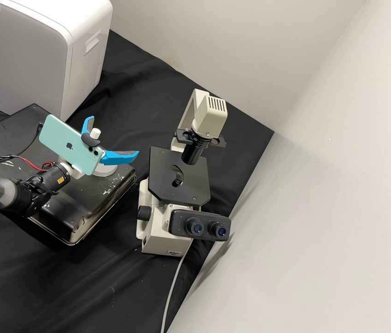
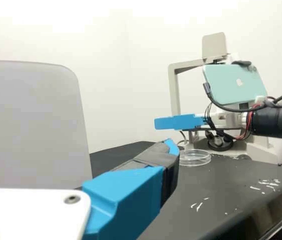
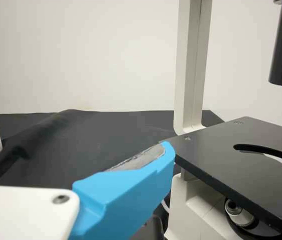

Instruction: Place the petri dish on the microscope

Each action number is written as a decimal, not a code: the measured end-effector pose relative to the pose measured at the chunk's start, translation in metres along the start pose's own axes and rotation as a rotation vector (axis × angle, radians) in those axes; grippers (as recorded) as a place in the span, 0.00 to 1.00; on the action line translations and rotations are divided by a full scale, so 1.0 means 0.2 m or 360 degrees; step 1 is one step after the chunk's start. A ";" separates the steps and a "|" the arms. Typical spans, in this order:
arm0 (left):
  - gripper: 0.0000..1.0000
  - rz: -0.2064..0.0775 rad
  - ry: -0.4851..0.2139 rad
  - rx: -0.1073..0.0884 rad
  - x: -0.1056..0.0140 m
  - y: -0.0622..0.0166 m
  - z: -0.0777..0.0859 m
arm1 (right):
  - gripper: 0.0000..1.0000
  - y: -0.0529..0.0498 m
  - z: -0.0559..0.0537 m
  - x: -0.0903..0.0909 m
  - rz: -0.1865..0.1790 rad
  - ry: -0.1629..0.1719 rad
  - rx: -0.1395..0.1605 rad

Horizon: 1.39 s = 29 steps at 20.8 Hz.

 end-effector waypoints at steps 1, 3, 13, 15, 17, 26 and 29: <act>1.00 0.0001 0.0007 -0.0008 0.00 0.000 0.00 | 1.00 0.00 0.00 0.00 0.0000 0.0000 0.0000; 1.00 0.0003 0.0027 0.0008 0.00 0.000 0.00 | 1.00 0.00 0.00 0.00 0.0000 0.0000 0.0000; 1.00 0.0005 0.0043 0.0023 0.00 0.002 -0.02 | 1.00 -0.02 0.03 -0.06 0.0016 -0.0003 0.0002; 1.00 0.0006 0.0045 0.0027 0.00 0.003 -0.02 | 1.00 -0.04 0.05 -0.09 0.0016 -0.0020 -0.0007; 1.00 0.0006 0.0047 0.0032 0.00 0.003 -0.02 | 1.00 -0.06 0.06 -0.11 0.0009 -0.0007 -0.0027; 1.00 0.0005 0.0032 0.0041 0.00 0.003 -0.02 | 1.00 -0.13 0.07 -0.17 -0.0007 0.0043 -0.0070; 1.00 0.0005 0.0032 0.0041 0.00 0.003 -0.02 | 1.00 -0.17 0.10 -0.17 -0.0057 0.0007 -0.0108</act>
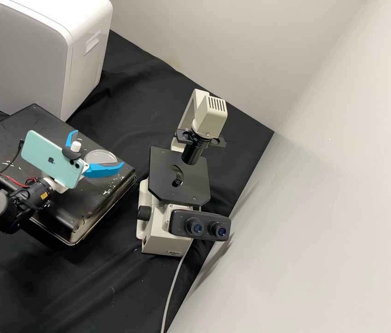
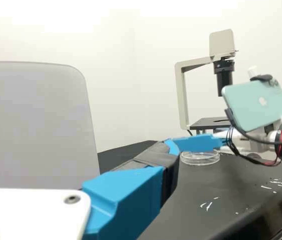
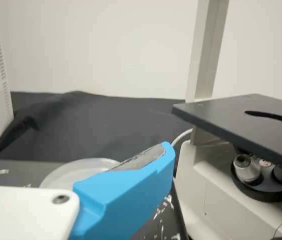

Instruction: Place the petri dish on the microscope

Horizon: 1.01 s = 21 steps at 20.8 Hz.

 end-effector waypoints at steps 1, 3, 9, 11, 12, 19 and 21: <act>1.00 0.0000 0.0000 0.0000 0.00 0.000 0.00 | 1.00 -0.01 0.01 0.00 -0.0012 -0.0012 -0.0004; 1.00 0.0000 0.0000 0.0000 0.00 0.000 0.00 | 1.00 -0.02 0.02 -0.01 -0.0015 -0.0041 0.0002; 1.00 -0.0004 -0.0003 0.0000 0.00 -0.002 0.00 | 1.00 -0.07 0.05 0.00 -0.0072 -0.0082 0.0001; 1.00 -0.0011 -0.0004 0.0000 0.00 -0.006 0.00 | 1.00 -0.08 0.07 0.00 -0.0084 -0.0098 0.0000; 1.00 -0.0011 -0.0004 0.0000 0.00 -0.006 0.00 | 1.00 -0.09 0.08 0.00 -0.0087 -0.0112 0.0003; 1.00 -0.0012 -0.0014 0.0001 0.00 -0.007 0.01 | 1.00 -0.10 0.09 0.04 -0.0072 -0.0107 0.0002; 1.00 -0.0012 -0.0014 0.0001 0.00 -0.007 0.01 | 1.00 -0.09 0.09 0.05 -0.0065 -0.0109 0.0003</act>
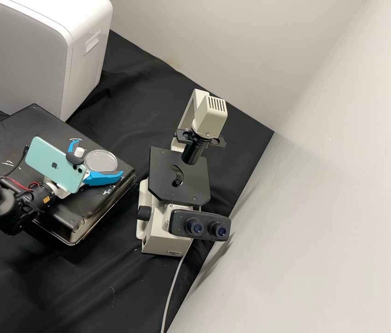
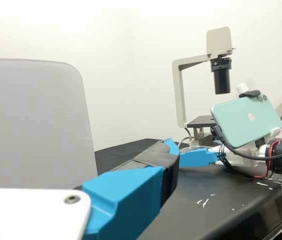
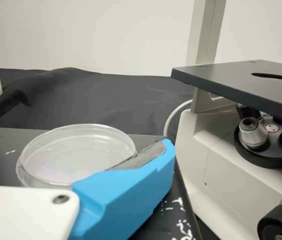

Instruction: Place the petri dish on the microscope

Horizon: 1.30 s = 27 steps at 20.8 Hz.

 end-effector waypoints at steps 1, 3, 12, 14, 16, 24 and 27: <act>1.00 0.0000 0.0000 0.0000 0.00 0.000 0.00 | 1.00 0.00 0.00 0.00 0.0004 0.0000 0.0000; 1.00 0.0000 0.0000 0.0000 0.00 0.000 0.00 | 1.00 0.01 0.01 0.01 0.0020 -0.0011 0.0002; 1.00 0.0000 -0.0003 0.0001 0.00 0.000 0.00 | 1.00 0.04 0.05 0.07 0.0060 -0.0043 0.0006; 1.00 0.0000 0.0001 0.0002 0.00 0.000 0.00 | 1.00 0.05 0.06 0.08 0.0070 -0.0060 0.0008; 1.00 0.0000 -0.0007 0.0013 0.00 0.000 0.00 | 1.00 0.06 0.07 0.09 0.0077 -0.0071 0.0010; 1.00 -0.0002 -0.0024 0.0036 0.00 0.001 0.00 | 1.00 0.05 0.09 0.10 0.0066 -0.0090 0.0021; 1.00 -0.0003 -0.0030 0.0039 0.00 0.000 0.00 | 1.00 0.05 0.09 0.10 0.0069 -0.0092 0.0031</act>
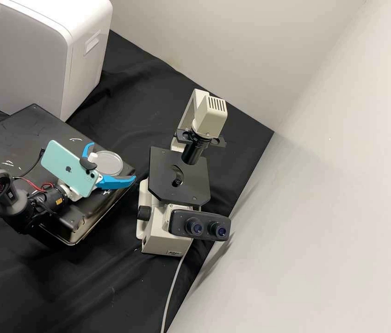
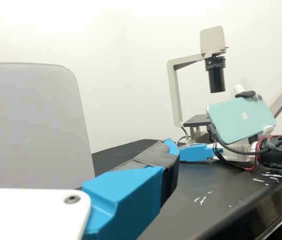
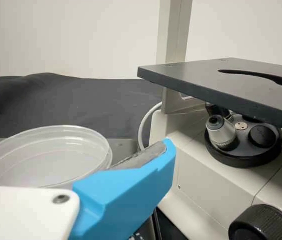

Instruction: Place the petri dish on the microscope

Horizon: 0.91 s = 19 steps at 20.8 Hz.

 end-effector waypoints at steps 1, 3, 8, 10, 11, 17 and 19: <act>1.00 0.0000 0.0000 0.0000 0.00 0.000 0.00 | 1.00 0.00 0.00 0.00 -0.0008 0.0002 -0.0001; 1.00 0.0000 0.0000 0.0000 0.00 0.000 0.00 | 0.00 0.00 0.01 0.00 -0.0007 -0.0002 0.0024; 1.00 0.0000 -0.0003 -0.0001 0.00 0.000 0.00 | 0.00 0.00 0.02 0.00 0.0003 0.0017 0.0050; 1.00 0.0000 -0.0003 -0.0002 0.00 0.000 0.00 | 0.00 0.00 0.02 0.00 0.0002 0.0016 0.0050; 1.00 0.0000 -0.0003 -0.0004 0.00 0.000 0.00 | 0.00 0.00 0.02 0.00 0.0002 0.0016 0.0050; 1.00 -0.0001 -0.0012 -0.0013 0.00 -0.001 0.01 | 0.00 0.01 0.03 0.01 0.0001 0.0017 0.0070; 1.00 -0.0001 -0.0012 -0.0013 0.00 -0.001 0.01 | 0.00 0.01 0.03 0.01 0.0000 0.0018 0.0099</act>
